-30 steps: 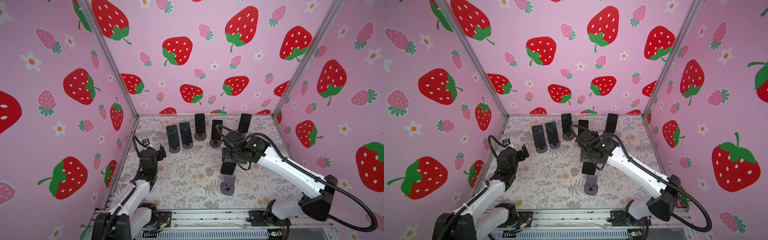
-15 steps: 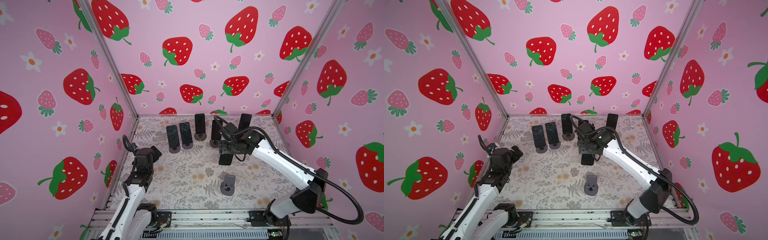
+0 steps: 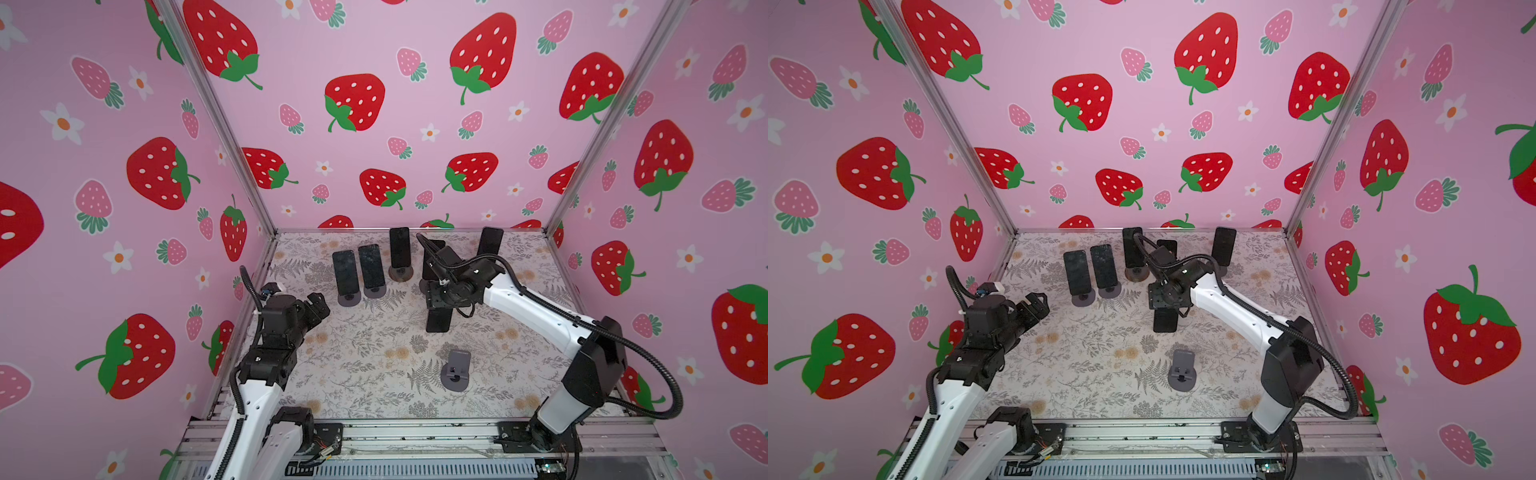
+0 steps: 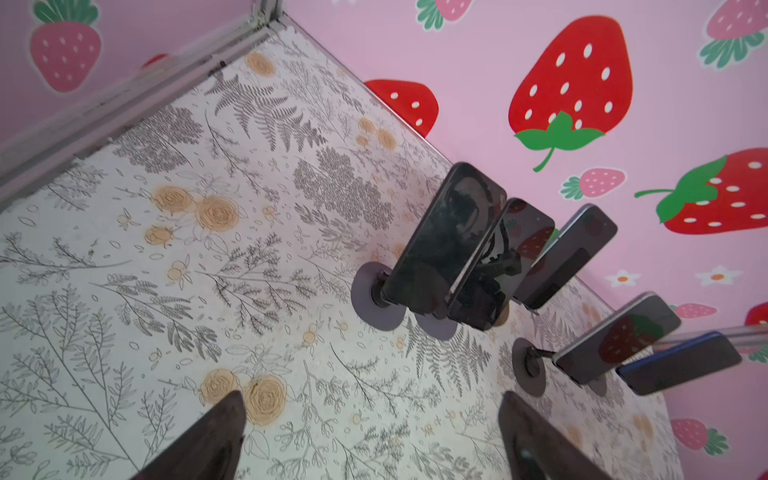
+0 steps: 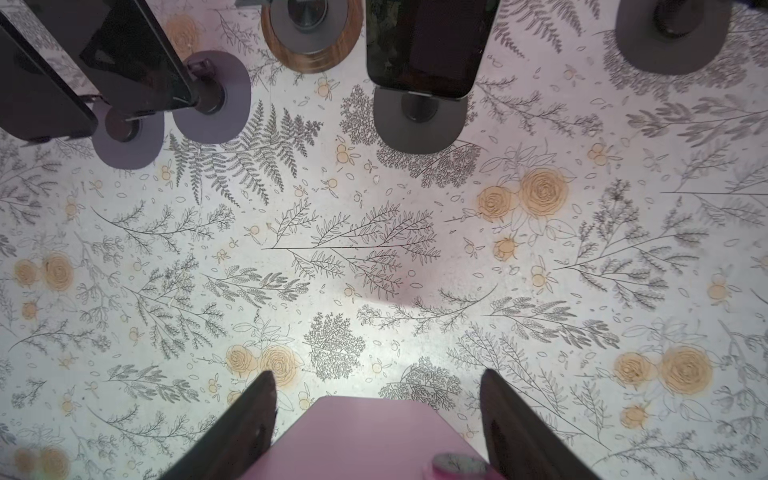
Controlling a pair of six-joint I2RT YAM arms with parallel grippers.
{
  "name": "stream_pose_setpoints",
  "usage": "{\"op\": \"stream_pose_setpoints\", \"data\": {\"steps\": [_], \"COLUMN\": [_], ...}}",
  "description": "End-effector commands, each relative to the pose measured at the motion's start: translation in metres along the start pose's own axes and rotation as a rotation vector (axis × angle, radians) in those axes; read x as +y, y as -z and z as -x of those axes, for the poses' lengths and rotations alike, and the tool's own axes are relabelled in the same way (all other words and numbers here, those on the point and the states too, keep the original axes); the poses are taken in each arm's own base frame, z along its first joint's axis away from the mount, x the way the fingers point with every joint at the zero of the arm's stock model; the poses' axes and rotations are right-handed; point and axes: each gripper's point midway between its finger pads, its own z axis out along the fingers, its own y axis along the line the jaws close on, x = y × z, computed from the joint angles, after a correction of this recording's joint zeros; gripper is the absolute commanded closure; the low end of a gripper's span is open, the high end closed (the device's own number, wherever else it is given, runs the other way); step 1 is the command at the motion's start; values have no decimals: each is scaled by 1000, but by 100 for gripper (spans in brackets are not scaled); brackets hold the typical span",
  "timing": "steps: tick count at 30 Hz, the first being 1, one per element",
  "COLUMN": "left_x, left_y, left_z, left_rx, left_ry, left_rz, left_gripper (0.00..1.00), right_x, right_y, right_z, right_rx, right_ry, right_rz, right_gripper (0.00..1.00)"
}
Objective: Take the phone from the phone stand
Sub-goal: 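Lift the pink-cased phone off its stand with the right gripper while the left arm rises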
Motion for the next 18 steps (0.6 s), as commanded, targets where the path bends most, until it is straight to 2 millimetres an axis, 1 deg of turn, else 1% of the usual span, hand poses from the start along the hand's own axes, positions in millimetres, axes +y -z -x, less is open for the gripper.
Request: {"op": "stream_pose_setpoints", "data": {"steps": [1,3,5,11,18], "left_x": [-14,-17,-17,-14,-11], "left_y": [19,24,23,5,-3], "left_z": [-6,-2,-3,-20,-30], "left_rx": [76,62,74,175,164], "left_ry": [-74,-106,-113,-108,-70], "left_rz": [-39,-40,-34,15,-4], "left_gripper": [9,9,7,2,2], "right_x": [11,14,16,30,43], "right_y": [-17,-25,-34,-59,-84], "right_z": [-7,-10,-14,-34,-55], "right_rx": [33,47,66,147,223], "right_ry": [41,58,71,115,158], "right_rz": [39,39,36,46,49], "right_gripper": [28,28,28,29,29]}}
